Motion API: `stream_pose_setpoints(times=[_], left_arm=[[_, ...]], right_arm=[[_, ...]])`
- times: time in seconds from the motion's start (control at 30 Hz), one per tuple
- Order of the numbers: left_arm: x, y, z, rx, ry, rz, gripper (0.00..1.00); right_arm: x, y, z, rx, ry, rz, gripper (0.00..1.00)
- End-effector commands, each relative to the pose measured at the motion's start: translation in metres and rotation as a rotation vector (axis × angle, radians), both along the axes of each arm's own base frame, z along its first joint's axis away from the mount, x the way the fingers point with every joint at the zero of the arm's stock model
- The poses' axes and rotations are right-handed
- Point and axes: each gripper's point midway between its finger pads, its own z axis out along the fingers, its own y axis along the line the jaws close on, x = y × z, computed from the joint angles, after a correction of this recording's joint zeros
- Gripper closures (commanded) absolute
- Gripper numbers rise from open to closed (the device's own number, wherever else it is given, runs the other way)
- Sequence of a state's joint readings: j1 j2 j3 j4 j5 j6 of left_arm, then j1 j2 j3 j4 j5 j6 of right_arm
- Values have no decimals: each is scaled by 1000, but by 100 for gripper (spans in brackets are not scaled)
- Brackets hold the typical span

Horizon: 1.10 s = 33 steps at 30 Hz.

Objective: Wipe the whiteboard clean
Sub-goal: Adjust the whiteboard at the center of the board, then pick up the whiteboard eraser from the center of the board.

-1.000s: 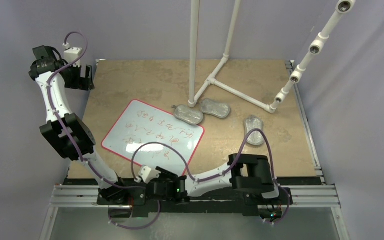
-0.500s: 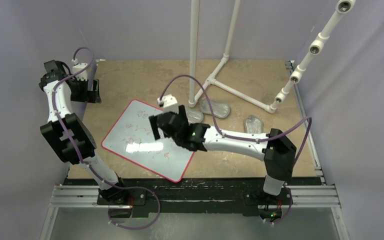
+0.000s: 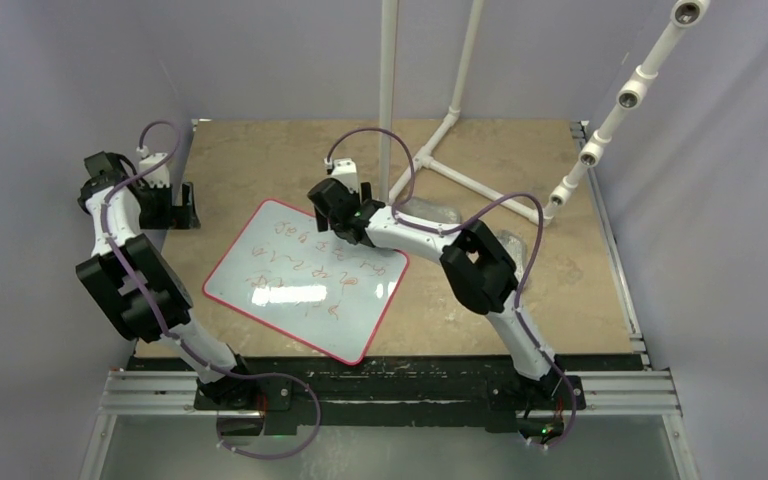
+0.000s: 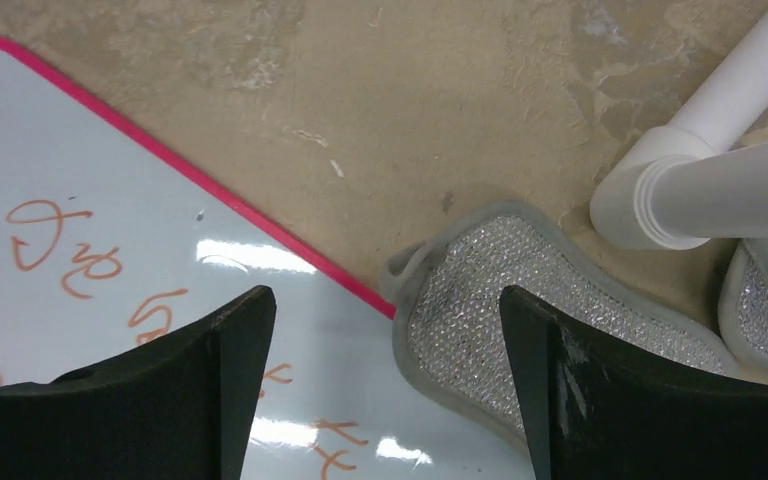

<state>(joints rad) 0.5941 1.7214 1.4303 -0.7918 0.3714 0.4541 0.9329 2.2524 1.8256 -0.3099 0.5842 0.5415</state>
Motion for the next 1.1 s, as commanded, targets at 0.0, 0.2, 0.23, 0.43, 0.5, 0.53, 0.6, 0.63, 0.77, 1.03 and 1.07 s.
stream_pose_setpoints(times=[0.0, 0.2, 0.23, 0.43, 0.5, 0.53, 0.6, 0.63, 0.77, 1.03, 1.07], left_arm=[[8, 1, 16, 36, -94, 16, 1], [12, 11, 27, 71, -99, 47, 1], [12, 12, 27, 74, -103, 50, 2], [15, 9, 27, 64, -119, 46, 15], [14, 8, 26, 60, -119, 36, 20], [14, 7, 26, 60, -119, 32, 22], [12, 5, 24, 56, -115, 20, 26], [12, 3, 23, 48, -115, 11, 27], [8, -14, 20, -15, -113, -59, 27], [-1, -61, 16, -197, -137, -205, 1], [-2, -70, 18, -217, -152, -233, 1]], right_arm=[[24, -6, 19, 7, -31, -18, 17], [35, -11, 7, -8, -9, 3, 23], [34, -10, 5, -9, -5, 9, 24], [32, -12, -7, -20, 11, 5, 37], [34, -11, -9, -19, 9, 1, 44], [35, -11, -11, -18, 7, -2, 50], [36, -9, -14, -18, 5, -3, 60], [38, -9, -14, -17, 2, -6, 68], [42, -8, -13, -17, -21, -17, 86], [31, 18, 31, 88, -85, 32, 100], [26, 27, 42, 118, -92, 50, 100]])
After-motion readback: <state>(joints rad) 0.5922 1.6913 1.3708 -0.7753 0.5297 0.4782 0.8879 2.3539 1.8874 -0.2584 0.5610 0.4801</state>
